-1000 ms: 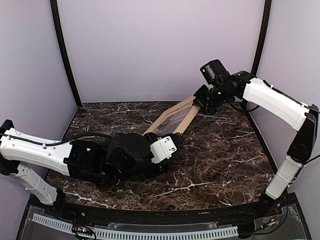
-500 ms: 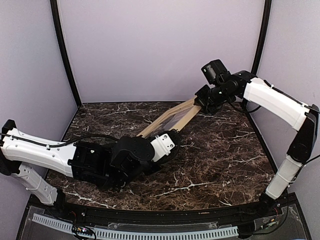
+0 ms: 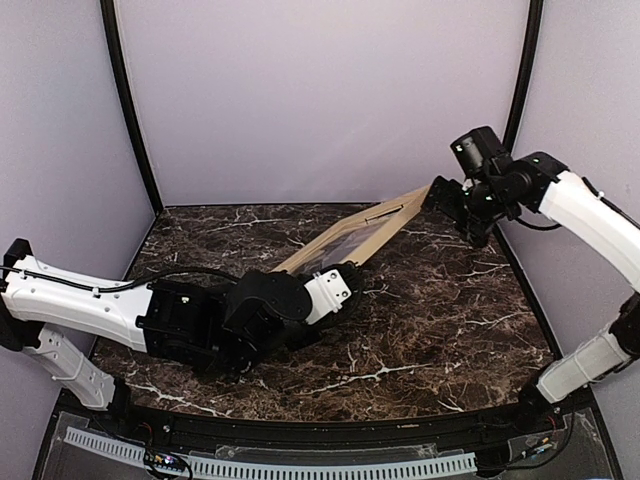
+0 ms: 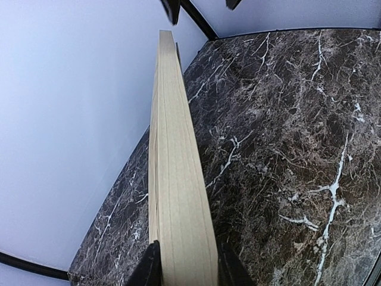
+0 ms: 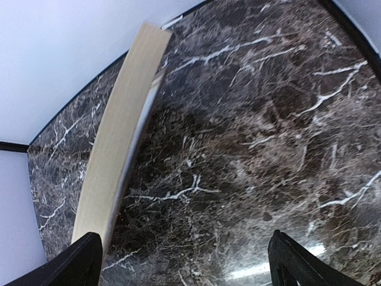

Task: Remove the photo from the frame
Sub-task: Pass from the right arm to the left, then pick up the backboard.

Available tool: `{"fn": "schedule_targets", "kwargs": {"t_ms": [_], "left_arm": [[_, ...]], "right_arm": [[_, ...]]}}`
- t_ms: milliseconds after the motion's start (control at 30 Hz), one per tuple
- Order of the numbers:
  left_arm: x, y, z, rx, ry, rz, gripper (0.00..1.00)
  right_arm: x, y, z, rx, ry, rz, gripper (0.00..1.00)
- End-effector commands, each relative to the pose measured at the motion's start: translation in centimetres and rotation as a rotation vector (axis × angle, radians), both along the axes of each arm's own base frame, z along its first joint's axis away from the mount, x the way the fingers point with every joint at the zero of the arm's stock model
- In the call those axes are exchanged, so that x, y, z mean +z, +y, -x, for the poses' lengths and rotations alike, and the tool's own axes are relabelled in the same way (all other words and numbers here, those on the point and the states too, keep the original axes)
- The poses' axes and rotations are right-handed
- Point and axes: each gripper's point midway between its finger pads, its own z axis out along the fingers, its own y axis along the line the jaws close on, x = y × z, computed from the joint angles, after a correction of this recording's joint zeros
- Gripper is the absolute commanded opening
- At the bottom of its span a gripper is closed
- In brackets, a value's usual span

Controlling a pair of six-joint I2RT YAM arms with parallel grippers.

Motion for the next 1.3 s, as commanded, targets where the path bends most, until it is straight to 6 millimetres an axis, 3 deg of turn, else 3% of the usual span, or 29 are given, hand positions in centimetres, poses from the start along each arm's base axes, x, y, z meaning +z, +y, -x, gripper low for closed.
{"fn": "schedule_targets", "kwargs": {"t_ms": [0,67,167,233,367,467,567,667,900,1100,1267], "left_arm": [[2.7,-0.1,-0.9,0.037,0.018,0.077,0.00],[2.3,-2.0,0.4,-0.060,0.079,0.105,0.00],[1.0,-1.2,-0.8,0.021,0.052,0.028,0.00],[0.9,-1.3,-0.6,0.006,0.093,0.051,0.00],[1.1,-1.6,0.1,-0.029,0.146,0.101,0.00],[0.3,-1.3,0.0,-0.011,0.149,0.087,0.00],[0.1,-1.5,0.0,-0.008,0.160,0.093,0.00],[0.2,-1.4,-0.1,-0.003,0.159,0.104,0.00],[-0.3,-1.7,0.2,-0.013,0.178,0.121,0.00],[-0.4,-1.9,0.4,-0.020,0.192,0.130,0.00],[-0.3,-2.1,0.5,-0.030,0.197,0.142,0.00]], "right_arm": [[2.8,-4.5,1.5,-0.028,-0.135,0.011,0.99],[2.8,-5.3,2.1,-0.047,-0.161,-0.008,0.99],[2.4,-6.4,2.8,-0.058,-0.207,-0.056,0.99],[1.5,-5.8,2.6,-0.023,-0.231,-0.153,0.99],[-2.1,-4.3,2.2,0.029,-0.174,-0.456,0.94],[-1.6,-3.0,1.2,0.056,-0.250,-0.678,0.93],[-0.6,-2.5,0.3,0.061,-0.298,-0.789,0.92],[0.3,-1.9,-0.8,0.072,-0.318,-0.858,0.92],[-0.8,-0.5,-3.5,0.070,-0.266,-0.972,0.87],[-0.1,0.2,-5.1,0.097,-0.270,-0.975,0.87],[-1.4,0.4,-5.7,0.082,-0.233,-0.963,0.87]]}}
